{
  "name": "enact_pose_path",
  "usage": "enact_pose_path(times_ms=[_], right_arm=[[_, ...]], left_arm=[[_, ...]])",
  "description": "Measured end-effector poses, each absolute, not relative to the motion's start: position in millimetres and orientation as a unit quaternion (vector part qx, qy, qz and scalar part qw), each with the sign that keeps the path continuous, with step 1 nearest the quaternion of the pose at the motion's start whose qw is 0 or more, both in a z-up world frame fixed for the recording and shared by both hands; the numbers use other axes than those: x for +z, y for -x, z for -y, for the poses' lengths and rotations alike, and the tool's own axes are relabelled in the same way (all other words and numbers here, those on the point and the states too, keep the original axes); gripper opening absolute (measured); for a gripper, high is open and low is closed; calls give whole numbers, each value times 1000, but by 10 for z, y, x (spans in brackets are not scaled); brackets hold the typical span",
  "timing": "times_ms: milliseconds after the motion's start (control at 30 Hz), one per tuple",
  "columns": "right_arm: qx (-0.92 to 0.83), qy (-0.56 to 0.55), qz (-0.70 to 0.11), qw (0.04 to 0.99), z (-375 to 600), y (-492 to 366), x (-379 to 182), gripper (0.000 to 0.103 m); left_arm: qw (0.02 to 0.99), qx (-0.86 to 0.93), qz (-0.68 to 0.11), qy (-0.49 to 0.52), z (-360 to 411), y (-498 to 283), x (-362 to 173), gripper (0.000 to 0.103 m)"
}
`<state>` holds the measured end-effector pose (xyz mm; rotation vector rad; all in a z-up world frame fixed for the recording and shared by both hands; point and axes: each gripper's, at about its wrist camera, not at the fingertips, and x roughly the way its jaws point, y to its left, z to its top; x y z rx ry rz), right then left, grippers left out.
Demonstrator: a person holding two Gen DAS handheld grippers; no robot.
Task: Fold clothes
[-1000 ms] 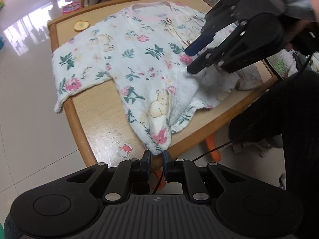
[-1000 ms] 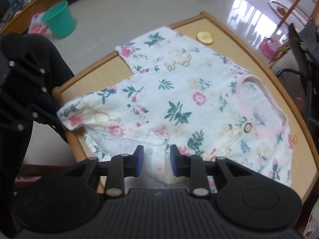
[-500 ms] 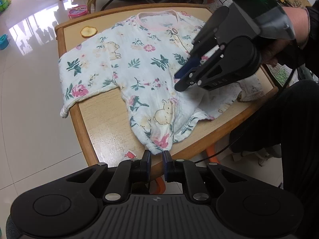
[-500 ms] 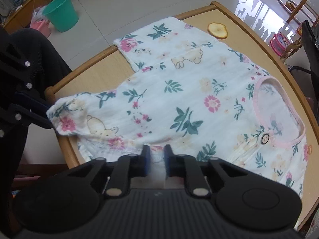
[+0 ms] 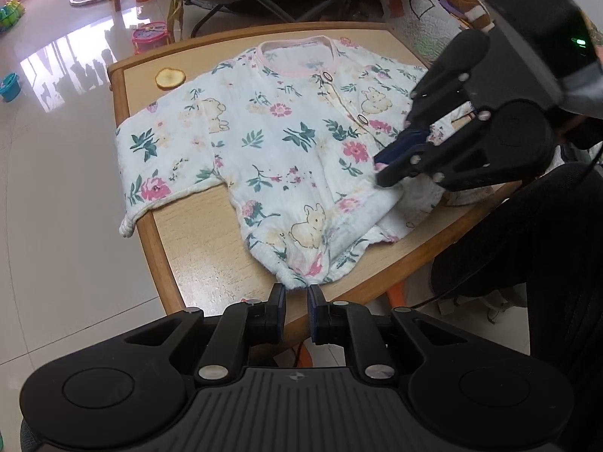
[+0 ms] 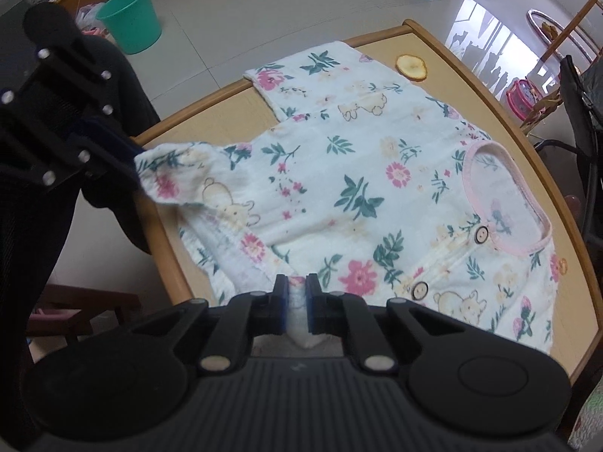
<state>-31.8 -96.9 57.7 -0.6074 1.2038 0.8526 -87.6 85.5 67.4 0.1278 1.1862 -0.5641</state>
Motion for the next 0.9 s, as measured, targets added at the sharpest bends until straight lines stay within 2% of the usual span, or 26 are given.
enact_pose_path(times_ms=[233, 433, 600, 900], right_arm=[[409, 304, -530, 678, 1035, 660, 759, 9], [386, 332, -537, 672, 1129, 851, 563, 10], [359, 304, -539, 699, 1232, 860, 455, 14], [299, 223, -545, 751, 1802, 1025, 725, 23]], left_arm=[[787, -267, -553, -65, -840, 937, 678, 16], [776, -268, -566, -75, -814, 977, 600, 17], [778, -259, -567, -78, -787, 966, 589, 17], [798, -261, -540, -60, -623, 835, 767, 17]])
